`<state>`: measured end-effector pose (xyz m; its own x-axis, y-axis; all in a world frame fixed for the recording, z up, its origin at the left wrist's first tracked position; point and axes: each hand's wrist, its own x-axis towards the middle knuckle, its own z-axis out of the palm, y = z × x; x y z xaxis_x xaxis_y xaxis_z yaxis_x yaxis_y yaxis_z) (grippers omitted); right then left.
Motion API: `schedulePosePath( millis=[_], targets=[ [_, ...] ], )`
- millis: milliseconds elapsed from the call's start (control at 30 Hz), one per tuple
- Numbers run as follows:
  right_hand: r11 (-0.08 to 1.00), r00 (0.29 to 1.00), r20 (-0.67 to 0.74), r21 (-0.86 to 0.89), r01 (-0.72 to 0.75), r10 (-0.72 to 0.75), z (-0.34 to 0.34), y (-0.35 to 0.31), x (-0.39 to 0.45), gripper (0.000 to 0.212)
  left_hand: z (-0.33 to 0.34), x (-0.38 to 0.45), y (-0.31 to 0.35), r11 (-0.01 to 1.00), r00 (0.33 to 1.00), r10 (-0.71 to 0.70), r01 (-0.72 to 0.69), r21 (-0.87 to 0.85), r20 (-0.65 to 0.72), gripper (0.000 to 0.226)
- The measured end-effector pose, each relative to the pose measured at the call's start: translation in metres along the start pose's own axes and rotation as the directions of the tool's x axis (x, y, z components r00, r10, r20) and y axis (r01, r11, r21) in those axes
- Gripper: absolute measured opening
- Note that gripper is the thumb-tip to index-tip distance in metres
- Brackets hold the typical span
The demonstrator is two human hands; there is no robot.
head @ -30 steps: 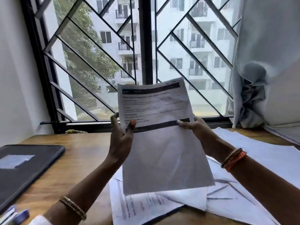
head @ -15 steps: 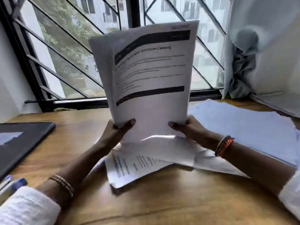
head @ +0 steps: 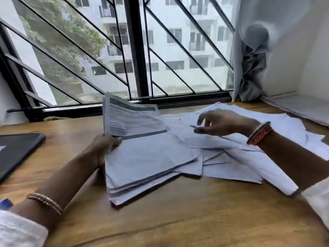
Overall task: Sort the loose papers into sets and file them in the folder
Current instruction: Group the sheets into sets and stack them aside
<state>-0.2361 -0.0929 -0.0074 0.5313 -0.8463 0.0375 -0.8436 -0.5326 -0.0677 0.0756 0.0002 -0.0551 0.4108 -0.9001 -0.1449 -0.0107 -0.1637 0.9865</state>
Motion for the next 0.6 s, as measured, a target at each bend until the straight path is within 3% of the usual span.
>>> schedulePosePath(
  millis=[33,67,133,300,400,500,533,567,600],
  targets=[
    [0.982,0.995,-0.030,-0.162,-0.094,0.090,0.001,0.010,0.000,0.072,0.002,0.001,-0.002,0.998,0.999,0.010,-0.008,0.054,-0.038,0.026],
    [0.956,0.982,0.041,-0.237,-0.172,0.186,0.005,0.018,-0.002,0.084,0.004,0.002,-0.004,0.995,0.997,0.025,-0.018,0.095,-0.077,0.025],
    [0.942,0.936,0.192,-0.223,-0.252,0.296,0.024,0.027,-0.010,0.091,0.010,0.001,-0.005,0.988,0.987,0.075,-0.055,0.146,-0.139,0.021],
    [0.957,0.964,-0.120,-0.144,-0.252,0.235,0.043,0.012,-0.018,0.045,0.016,-0.001,-0.009,0.972,0.965,0.168,-0.129,0.198,-0.200,0.017],
    [0.952,0.969,-0.131,-0.199,-0.234,0.211,0.037,0.005,-0.019,0.027,0.016,0.003,-0.011,0.970,0.961,0.180,-0.138,0.200,-0.210,0.013],
    [0.930,0.969,-0.136,-0.281,-0.236,0.205,0.032,0.004,-0.021,0.026,0.017,0.000,-0.014,0.957,0.938,0.239,-0.183,0.225,-0.253,0.011],
    [0.958,0.972,-0.115,-0.175,-0.225,0.207,0.022,0.003,-0.024,0.026,0.018,0.000,-0.014,0.949,0.924,0.265,-0.198,0.247,-0.276,0.012],
    [0.981,0.981,-0.069,0.085,-0.174,0.180,0.008,0.004,-0.026,0.025,0.020,-0.001,-0.015,0.940,0.909,0.291,-0.212,0.267,-0.300,0.017],
    [0.884,0.995,0.017,0.458,-0.093,0.096,-0.011,0.002,-0.029,0.025,0.021,-0.002,-0.015,0.933,0.891,0.315,-0.226,0.281,-0.328,0.022]
  ],
)
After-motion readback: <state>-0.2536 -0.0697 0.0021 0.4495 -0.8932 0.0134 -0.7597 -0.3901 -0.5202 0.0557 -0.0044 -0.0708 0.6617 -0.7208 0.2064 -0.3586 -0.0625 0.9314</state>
